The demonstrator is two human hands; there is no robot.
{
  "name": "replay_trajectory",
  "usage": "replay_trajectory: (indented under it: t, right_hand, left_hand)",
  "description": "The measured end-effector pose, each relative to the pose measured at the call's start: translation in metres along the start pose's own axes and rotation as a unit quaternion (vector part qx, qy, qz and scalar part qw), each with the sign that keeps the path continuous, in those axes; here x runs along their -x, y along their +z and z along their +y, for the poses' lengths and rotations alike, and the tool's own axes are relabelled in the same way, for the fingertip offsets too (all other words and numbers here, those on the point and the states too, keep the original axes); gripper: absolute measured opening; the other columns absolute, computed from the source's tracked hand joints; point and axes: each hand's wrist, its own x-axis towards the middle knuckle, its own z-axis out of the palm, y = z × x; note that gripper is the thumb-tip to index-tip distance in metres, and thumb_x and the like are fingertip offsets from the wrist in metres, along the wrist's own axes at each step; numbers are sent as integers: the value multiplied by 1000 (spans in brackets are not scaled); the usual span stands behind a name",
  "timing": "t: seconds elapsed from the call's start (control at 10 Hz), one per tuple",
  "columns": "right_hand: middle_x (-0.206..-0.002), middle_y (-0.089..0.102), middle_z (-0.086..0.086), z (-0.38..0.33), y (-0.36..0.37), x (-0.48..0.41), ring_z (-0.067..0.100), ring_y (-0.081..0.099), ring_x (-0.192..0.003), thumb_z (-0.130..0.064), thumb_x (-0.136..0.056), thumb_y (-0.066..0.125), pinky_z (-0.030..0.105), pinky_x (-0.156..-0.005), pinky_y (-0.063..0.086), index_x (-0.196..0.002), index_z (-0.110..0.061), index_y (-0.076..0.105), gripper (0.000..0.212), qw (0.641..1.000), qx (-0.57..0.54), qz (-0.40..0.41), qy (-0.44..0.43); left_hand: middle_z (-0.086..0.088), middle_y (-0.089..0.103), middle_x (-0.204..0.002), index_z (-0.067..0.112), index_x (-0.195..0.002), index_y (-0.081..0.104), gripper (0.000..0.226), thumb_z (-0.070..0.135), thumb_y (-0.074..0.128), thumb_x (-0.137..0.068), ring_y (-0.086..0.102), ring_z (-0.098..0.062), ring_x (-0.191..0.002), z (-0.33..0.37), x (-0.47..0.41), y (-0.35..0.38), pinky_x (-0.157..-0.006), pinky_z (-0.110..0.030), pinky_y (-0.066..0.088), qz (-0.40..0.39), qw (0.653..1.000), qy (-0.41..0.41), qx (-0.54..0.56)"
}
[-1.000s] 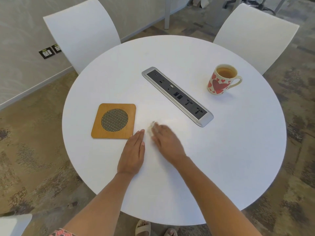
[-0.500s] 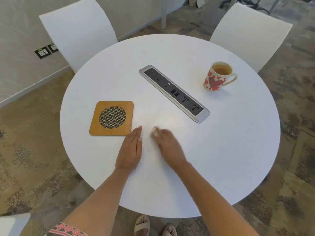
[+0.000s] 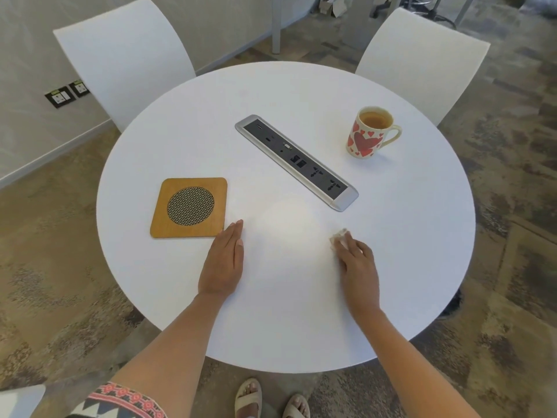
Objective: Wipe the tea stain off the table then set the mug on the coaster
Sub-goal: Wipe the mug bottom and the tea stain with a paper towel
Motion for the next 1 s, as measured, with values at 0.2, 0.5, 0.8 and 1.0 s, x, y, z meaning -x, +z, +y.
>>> replay_trajectory:
  t: [0.2, 0.5, 0.8, 1.0]
  right_hand:
    - [-137, 52, 17, -39, 16, 66, 29, 39, -119, 19, -71, 54, 37, -90, 50, -128, -3, 55, 61, 993, -10, -55, -107]
    - [-140, 40, -29, -39, 9, -24, -13, 34, -127, -38, -98, 42, 22, -113, 22, -132, -38, 50, 35, 981, -16, -144, -128]
    - [-154, 28, 4, -87, 54, -70, 19, 19, -144, -4, -98, 33, 28, -115, 14, -143, -16, 38, 47, 971, -88, -194, -111]
    - [-153, 28, 13, -84, 73, -98, 28, 21, -141, 7, -92, 40, 36, -115, 19, -141, -7, 40, 51, 989, -44, -123, -63]
  left_hand:
    - [2, 39, -148, 10, -144, 36, 57, 34, 16, -96, 25, 0, -136, 1, -1, 0, -114, -11, 4, 5, 1000, 8, 0]
    - [3, 38, -149, 11, -144, 35, 58, 36, 15, -96, 26, -4, -139, 0, -1, 1, -116, -15, 7, 0, 1000, 3, 0]
    - [4, 37, -150, 14, -146, 34, 57, 38, 16, -97, 24, -3, -140, -2, -2, 2, -117, -18, 8, -2, 1000, 4, 3]
    - [6, 36, -150, 18, -146, 32, 57, 40, 17, -96, 23, -1, -140, -2, -2, 1, -116, -17, 8, -5, 1000, -4, 15]
